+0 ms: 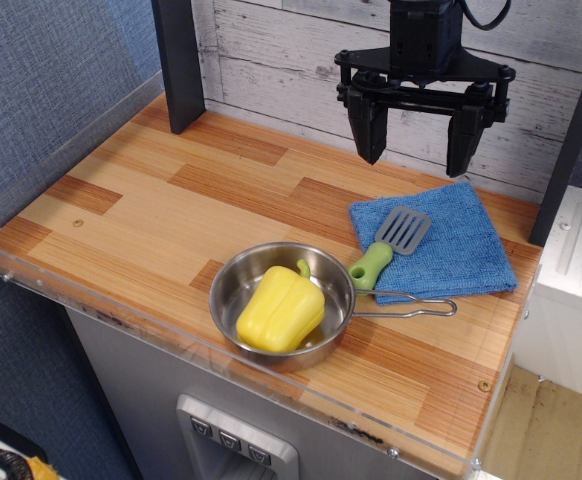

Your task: Take the yellow pepper out of the pot and place it to the top left.

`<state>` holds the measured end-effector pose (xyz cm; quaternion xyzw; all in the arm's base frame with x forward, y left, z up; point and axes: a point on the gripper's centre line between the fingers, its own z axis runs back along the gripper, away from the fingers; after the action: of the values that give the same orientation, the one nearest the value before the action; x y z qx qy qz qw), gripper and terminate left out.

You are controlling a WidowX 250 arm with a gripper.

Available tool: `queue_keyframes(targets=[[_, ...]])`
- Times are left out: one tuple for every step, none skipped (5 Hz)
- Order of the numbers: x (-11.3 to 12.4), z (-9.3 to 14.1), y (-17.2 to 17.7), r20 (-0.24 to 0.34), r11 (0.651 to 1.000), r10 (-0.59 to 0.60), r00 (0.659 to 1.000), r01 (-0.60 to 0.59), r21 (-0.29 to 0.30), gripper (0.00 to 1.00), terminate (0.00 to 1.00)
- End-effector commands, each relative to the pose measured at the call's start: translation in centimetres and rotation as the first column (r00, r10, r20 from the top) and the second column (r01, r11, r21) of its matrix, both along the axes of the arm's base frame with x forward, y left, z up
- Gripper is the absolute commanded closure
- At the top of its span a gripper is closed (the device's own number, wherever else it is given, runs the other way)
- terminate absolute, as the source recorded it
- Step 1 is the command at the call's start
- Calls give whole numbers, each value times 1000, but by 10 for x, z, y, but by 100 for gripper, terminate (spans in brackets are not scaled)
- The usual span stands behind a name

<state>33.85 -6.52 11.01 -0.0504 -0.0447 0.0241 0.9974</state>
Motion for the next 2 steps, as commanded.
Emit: queue_keyframes(targets=[[0, 0, 0, 0, 1000, 0, 1000, 0, 0, 0, 0], [-3, -1, 4, 32, 1000, -11, 999, 12, -20, 0, 0]])
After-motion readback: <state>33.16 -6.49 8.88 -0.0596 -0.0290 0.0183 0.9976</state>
